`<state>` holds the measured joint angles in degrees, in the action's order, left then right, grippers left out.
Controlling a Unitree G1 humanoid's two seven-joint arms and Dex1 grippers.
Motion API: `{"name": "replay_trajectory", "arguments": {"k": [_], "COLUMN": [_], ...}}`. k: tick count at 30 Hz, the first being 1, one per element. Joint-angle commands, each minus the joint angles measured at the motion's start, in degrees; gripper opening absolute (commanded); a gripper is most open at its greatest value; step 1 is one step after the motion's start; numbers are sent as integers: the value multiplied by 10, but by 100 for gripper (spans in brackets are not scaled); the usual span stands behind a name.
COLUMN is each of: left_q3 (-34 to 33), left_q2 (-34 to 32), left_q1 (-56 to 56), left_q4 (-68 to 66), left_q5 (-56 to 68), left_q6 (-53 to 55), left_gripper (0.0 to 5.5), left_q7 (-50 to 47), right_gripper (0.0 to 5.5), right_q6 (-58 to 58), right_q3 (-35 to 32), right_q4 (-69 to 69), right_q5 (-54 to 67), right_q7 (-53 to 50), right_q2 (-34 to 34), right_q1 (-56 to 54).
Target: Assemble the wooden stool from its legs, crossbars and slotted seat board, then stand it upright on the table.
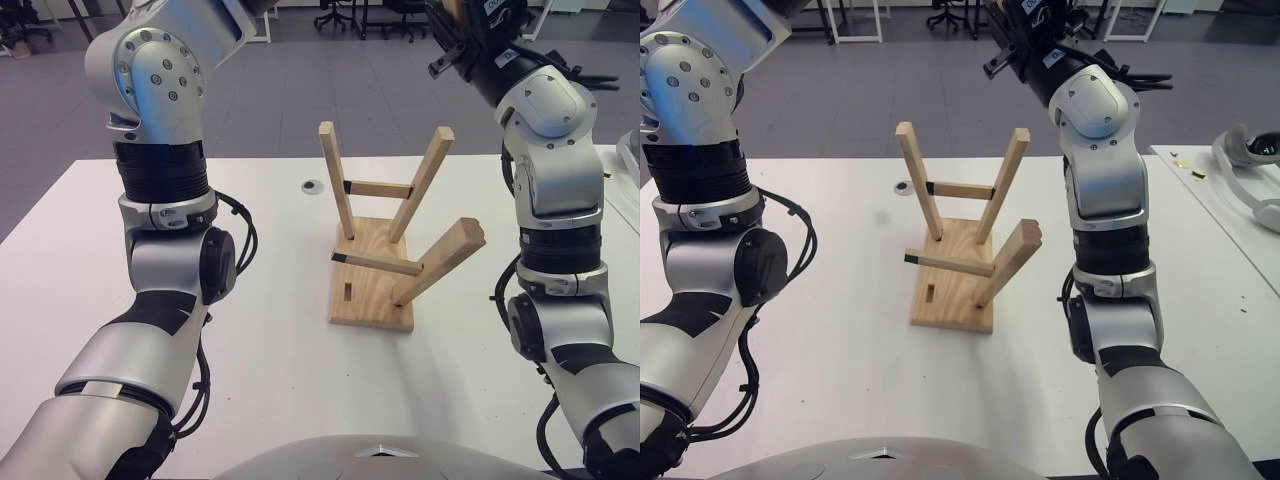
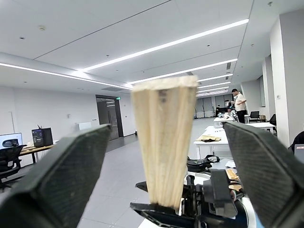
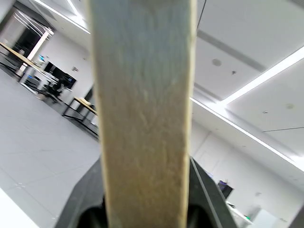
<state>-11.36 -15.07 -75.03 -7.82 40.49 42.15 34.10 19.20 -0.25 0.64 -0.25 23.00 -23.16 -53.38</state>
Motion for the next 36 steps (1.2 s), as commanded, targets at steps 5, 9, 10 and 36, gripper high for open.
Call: {"name": "replay_trajectory", "arguments": {"k": [5,9,10,36], "left_q3": [-2,-6,-7,5], "left_q2": [-2,2,3,1], "left_q1": [2,-3,-4,-3], "left_q4": [-1,-13,-15,-18], "left_q5": [8,9,9,29], "left_q6": [-1,-2,-2,41], "left_gripper": [432,432,432,210], "left_q7": [3,-6,-8,0], "right_gripper": [102,102,102,102], "right_q6": [22,20,20,53], "right_q3": [1,8,9,10], "right_q4": [9,14,15,66], "right_q5": [41,43,42,38], "right_q7": [32,42,43,53], "right_q2": [4,3,3,-15], "right_q1": [13,17,17,38]}}
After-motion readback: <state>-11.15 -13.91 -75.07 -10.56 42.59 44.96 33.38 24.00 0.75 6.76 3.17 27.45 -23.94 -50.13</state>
